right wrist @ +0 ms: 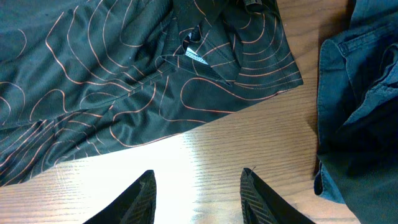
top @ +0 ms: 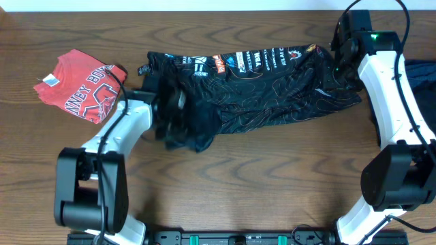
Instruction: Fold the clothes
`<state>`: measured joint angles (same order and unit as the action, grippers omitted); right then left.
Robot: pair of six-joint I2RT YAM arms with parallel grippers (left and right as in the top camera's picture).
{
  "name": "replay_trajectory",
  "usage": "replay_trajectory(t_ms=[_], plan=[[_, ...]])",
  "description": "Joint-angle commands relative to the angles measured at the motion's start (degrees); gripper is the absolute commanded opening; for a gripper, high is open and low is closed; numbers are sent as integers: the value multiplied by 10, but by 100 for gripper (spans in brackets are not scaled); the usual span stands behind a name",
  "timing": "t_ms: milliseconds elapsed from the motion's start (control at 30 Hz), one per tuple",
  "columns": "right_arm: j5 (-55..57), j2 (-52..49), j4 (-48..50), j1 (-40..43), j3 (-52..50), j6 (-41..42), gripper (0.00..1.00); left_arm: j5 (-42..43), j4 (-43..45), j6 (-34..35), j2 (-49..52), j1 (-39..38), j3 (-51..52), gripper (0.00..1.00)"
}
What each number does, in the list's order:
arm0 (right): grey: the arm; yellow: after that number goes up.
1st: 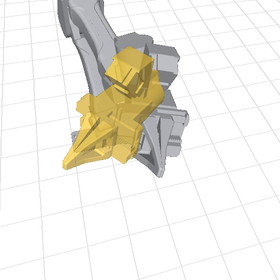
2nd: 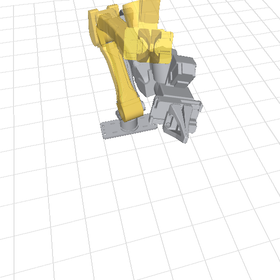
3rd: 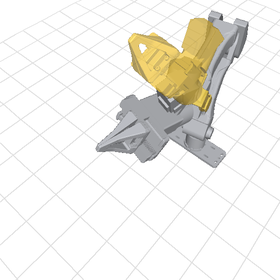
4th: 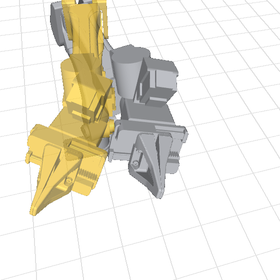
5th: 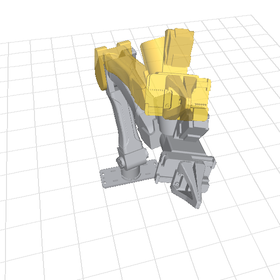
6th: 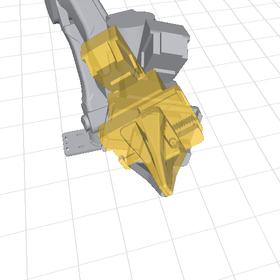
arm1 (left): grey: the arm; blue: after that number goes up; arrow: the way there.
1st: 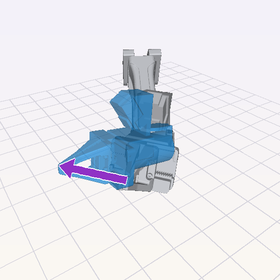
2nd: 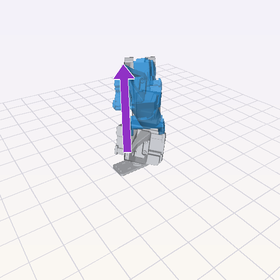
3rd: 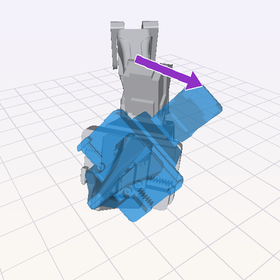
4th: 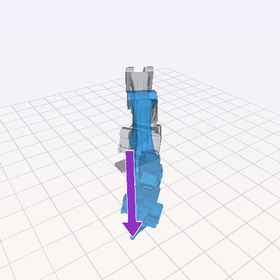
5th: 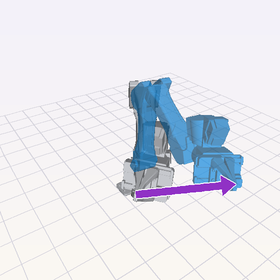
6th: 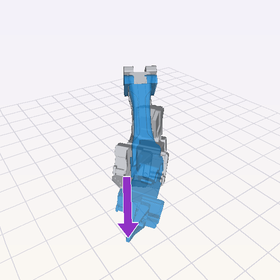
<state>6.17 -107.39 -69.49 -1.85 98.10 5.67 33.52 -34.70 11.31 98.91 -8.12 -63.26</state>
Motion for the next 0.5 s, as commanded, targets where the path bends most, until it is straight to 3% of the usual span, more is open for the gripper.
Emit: replay_trajectory(t_ms=[0, 167, 200, 233, 267, 367, 467], plan=[[1, 9, -2, 4, -3, 2, 42, 39, 129, 23, -40, 22, -105, 6], [0, 9, -6, 4, -3, 2, 42, -144, 413, 121, -39, 59, -201, 6], [0, 9, -8, 4, -3, 2, 42, -183, 449, 139, -39, 63, -209, 18], [0, 9, -10, 4, -3, 2, 42, -209, 473, 151, -39, 70, -217, 68], [0, 9, -11, 4, -3, 2, 41, -211, 477, 157, -39, 76, -223, 98], [0, 9, -11, 4, -3, 2, 41, -146, 396, 164, -39, 96, -229, 98], [0, 9, -12, 4, -3, 2, 42, -118, 187, 162, -38, 103, -229, 98]])
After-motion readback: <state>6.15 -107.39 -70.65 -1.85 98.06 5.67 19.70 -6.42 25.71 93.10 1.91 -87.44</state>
